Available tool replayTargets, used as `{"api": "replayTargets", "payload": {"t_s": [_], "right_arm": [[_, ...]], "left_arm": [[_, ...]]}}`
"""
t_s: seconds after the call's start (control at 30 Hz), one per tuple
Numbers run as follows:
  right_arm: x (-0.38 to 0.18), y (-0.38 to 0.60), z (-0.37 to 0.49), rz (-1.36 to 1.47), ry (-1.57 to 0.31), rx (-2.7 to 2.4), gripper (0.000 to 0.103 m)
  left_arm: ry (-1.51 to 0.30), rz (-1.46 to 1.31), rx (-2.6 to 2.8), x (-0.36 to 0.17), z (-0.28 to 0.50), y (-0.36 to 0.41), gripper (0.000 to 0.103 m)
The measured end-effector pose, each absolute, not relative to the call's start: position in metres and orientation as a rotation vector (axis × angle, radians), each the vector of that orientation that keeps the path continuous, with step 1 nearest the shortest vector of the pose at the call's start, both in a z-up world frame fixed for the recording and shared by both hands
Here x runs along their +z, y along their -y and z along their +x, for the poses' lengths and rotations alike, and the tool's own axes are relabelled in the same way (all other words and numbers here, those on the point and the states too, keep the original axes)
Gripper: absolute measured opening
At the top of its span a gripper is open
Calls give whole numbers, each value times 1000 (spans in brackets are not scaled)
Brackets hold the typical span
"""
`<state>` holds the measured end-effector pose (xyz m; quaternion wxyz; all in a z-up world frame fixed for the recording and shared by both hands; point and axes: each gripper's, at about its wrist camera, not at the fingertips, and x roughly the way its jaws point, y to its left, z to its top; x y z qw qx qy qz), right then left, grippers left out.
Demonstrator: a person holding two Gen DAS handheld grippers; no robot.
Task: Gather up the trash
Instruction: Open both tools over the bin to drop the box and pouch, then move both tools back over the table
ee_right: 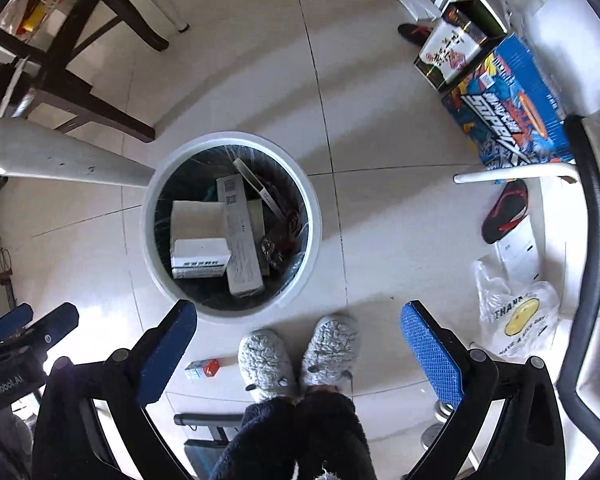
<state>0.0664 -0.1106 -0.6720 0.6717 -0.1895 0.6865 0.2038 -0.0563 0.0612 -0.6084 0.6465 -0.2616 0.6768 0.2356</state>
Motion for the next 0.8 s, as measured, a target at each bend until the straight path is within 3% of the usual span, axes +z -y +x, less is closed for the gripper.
{"api": "replayTargets", "payload": {"t_s": [0.8], "right_arm": [[-351,159,6,-359,-1432,534,103]], "left_arm": [[-1421,-550,515,-344,-111,-18,103]]}}
